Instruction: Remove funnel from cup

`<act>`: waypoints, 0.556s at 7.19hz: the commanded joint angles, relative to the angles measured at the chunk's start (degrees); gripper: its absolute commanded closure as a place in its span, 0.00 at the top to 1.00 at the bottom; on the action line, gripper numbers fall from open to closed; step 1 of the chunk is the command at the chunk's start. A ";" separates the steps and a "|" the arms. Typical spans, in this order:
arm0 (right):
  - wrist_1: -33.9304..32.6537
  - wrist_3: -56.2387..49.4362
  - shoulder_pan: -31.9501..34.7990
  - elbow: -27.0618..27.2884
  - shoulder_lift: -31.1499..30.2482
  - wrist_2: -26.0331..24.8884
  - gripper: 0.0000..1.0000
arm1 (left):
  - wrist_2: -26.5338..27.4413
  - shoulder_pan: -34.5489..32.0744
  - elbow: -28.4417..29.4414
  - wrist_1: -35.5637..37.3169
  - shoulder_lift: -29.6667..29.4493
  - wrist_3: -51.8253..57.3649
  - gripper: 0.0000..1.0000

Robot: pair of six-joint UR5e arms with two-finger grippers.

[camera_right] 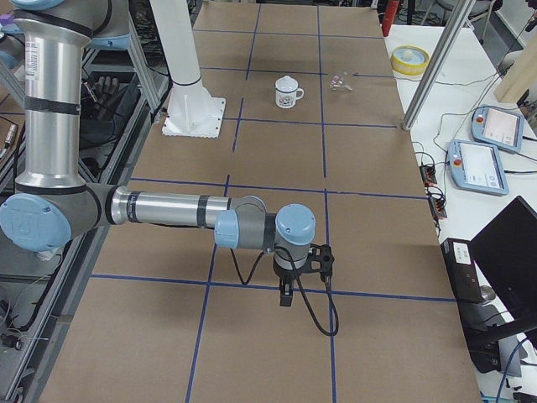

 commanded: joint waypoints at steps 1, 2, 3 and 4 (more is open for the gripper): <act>0.00 0.00 0.00 0.00 0.00 0.00 1.00 | -0.69 -0.05 -2.49 6.66 0.10 0.00 1.00; 0.00 0.00 0.00 0.00 0.00 0.00 1.00 | -0.52 -0.05 -3.29 6.78 -0.08 -0.09 1.00; 0.00 0.00 0.00 0.00 0.00 0.00 1.00 | -0.43 0.04 -3.22 6.78 -0.34 0.00 1.00; 0.00 0.00 0.00 0.00 0.00 0.00 1.00 | -0.43 0.04 -3.30 6.78 -0.34 0.00 1.00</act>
